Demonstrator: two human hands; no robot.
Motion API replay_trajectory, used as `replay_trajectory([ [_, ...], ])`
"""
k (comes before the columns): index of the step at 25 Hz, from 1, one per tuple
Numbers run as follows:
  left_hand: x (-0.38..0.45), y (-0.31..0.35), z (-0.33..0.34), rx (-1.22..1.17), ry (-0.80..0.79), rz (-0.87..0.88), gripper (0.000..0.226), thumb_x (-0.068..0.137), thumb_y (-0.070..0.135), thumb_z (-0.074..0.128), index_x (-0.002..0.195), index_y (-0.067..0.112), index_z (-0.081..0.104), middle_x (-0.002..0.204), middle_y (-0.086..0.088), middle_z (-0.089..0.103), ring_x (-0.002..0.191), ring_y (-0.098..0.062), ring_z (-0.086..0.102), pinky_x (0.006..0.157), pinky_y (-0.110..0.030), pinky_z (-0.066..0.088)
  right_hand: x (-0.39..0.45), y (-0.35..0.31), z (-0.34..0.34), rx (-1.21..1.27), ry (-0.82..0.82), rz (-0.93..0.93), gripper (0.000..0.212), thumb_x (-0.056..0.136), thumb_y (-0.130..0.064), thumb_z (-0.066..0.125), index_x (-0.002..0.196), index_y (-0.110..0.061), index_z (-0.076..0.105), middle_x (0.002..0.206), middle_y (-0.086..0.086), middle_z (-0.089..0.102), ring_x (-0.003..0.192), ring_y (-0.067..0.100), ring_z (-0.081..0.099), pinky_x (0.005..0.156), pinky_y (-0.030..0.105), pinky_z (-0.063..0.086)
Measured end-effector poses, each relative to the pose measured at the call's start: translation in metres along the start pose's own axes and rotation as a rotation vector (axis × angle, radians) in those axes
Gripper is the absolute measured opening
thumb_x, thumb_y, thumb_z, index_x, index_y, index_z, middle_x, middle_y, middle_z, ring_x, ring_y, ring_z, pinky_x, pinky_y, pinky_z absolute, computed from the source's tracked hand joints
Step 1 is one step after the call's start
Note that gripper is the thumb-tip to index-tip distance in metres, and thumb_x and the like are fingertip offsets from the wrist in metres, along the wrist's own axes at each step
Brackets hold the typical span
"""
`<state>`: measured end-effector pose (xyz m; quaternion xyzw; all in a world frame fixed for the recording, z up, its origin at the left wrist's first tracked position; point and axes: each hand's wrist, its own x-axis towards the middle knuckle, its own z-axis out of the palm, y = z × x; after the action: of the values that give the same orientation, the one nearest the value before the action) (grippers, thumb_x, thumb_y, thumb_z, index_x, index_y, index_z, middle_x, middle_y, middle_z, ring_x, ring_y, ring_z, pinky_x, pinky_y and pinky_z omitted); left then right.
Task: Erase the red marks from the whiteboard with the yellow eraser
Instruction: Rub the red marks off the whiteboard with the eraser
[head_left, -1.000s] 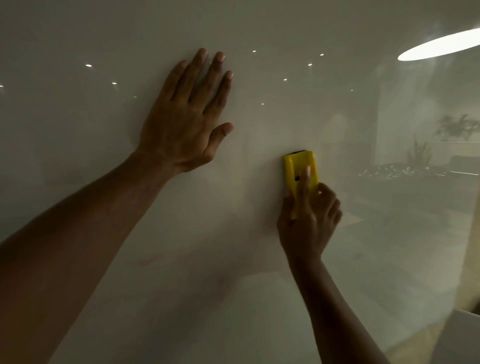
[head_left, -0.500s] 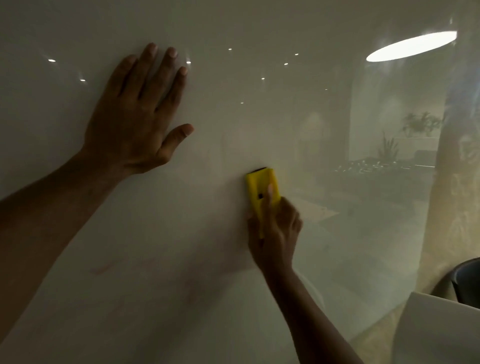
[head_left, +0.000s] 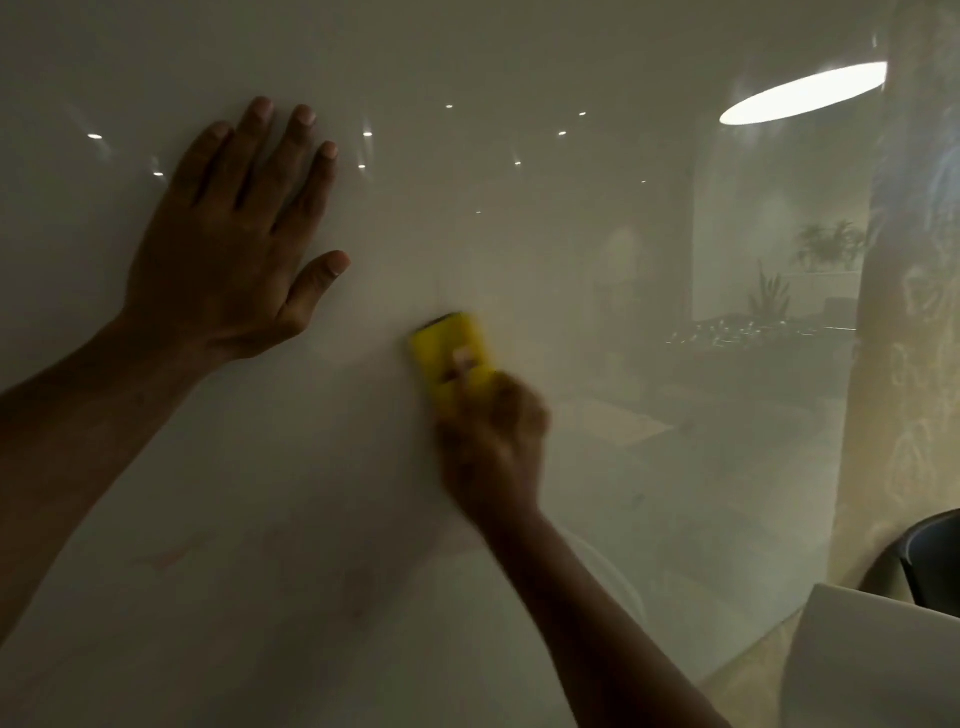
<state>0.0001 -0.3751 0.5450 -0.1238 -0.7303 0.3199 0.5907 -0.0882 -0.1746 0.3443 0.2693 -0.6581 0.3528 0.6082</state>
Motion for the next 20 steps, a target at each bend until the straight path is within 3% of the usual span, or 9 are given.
replay_trajectory([
  [2,0.0,-0.002,0.002,-0.013,0.015,0.014,0.073,0.112,0.048,0.026,0.17,0.004,0.021,0.177,-0.023,0.015,0.162,-0.048,0.016,0.131,-0.059,0.016,-0.021,-0.027,0.012,0.111,-0.169,-0.595,0.029,0.096,-0.025,0.067,0.124,-0.021,0.071,0.105,0.015,0.067,0.092,0.035,0.061,0.075,0.044,0.051],
  [4,-0.002,-0.004,0.003,-0.027,0.031,0.019,0.071,0.112,0.044,0.029,0.169,0.003,0.023,0.176,-0.023,0.016,0.161,-0.048,0.019,0.13,-0.061,0.019,-0.011,-0.012,0.011,0.035,-0.169,-0.858,0.051,0.087,-0.023,0.079,0.137,-0.023,0.069,0.12,0.019,0.069,0.103,0.034,0.063,0.083,0.041,0.05],
  [7,-0.01,-0.005,0.005,-0.023,0.029,0.043,0.068,0.112,0.039,0.031,0.169,0.003,0.024,0.176,-0.021,0.019,0.161,-0.045,0.024,0.129,-0.059,0.022,0.028,0.022,-0.004,-0.092,-0.019,-0.491,0.039,0.088,-0.019,0.078,0.127,-0.017,0.076,0.123,0.026,0.069,0.106,0.038,0.059,0.083,0.044,0.05],
  [10,-0.013,-0.008,0.001,-0.03,-0.01,0.07,0.067,0.112,0.038,0.029,0.169,0.003,0.024,0.177,-0.019,0.02,0.161,-0.041,0.026,0.13,-0.057,0.022,0.081,0.048,-0.019,-0.226,0.18,0.188,0.051,0.097,-0.024,0.069,0.147,-0.014,0.059,0.128,0.025,0.063,0.11,0.041,0.054,0.089,0.048,0.046],
  [12,-0.013,-0.012,-0.003,-0.047,-0.028,0.077,0.067,0.111,0.037,0.03,0.169,0.003,0.027,0.176,-0.018,0.021,0.162,-0.039,0.027,0.13,-0.056,0.022,0.107,0.031,-0.016,-0.195,0.251,0.47,0.058,0.1,-0.032,0.064,0.155,-0.02,0.049,0.126,0.023,0.059,0.11,0.043,0.054,0.091,0.048,0.043],
  [14,-0.011,-0.016,-0.007,-0.063,-0.044,0.105,0.067,0.109,0.035,0.031,0.168,0.004,0.031,0.176,-0.015,0.024,0.162,-0.036,0.028,0.13,-0.054,0.024,0.112,-0.002,-0.005,-0.17,0.221,0.308,0.056,0.099,-0.033,0.058,0.152,-0.016,0.053,0.12,0.025,0.059,0.102,0.042,0.052,0.084,0.048,0.044],
  [17,-0.013,-0.041,-0.015,-0.077,-0.032,0.115,0.066,0.106,0.032,0.033,0.167,0.007,0.036,0.174,-0.011,0.03,0.159,-0.032,0.035,0.127,-0.051,0.028,0.078,-0.042,0.006,-0.102,0.002,-0.427,0.039,0.1,-0.026,0.062,0.137,-0.015,0.068,0.121,0.028,0.064,0.094,0.04,0.056,0.075,0.044,0.046],
  [18,-0.016,-0.054,-0.018,-0.078,-0.025,0.094,0.066,0.106,0.032,0.033,0.167,0.007,0.036,0.174,-0.01,0.031,0.158,-0.032,0.037,0.126,-0.051,0.029,0.079,-0.035,0.001,-0.138,-0.041,-0.55,0.038,0.101,-0.025,0.063,0.137,-0.016,0.068,0.122,0.026,0.066,0.094,0.041,0.06,0.076,0.044,0.046],
  [20,-0.027,-0.08,-0.025,-0.061,-0.01,0.039,0.065,0.107,0.032,0.033,0.167,0.007,0.034,0.174,-0.011,0.03,0.158,-0.033,0.036,0.126,-0.053,0.029,0.106,-0.009,-0.009,-0.239,0.013,-0.374,0.041,0.1,-0.027,0.064,0.139,-0.015,0.064,0.123,0.024,0.067,0.096,0.043,0.063,0.078,0.046,0.045],
])
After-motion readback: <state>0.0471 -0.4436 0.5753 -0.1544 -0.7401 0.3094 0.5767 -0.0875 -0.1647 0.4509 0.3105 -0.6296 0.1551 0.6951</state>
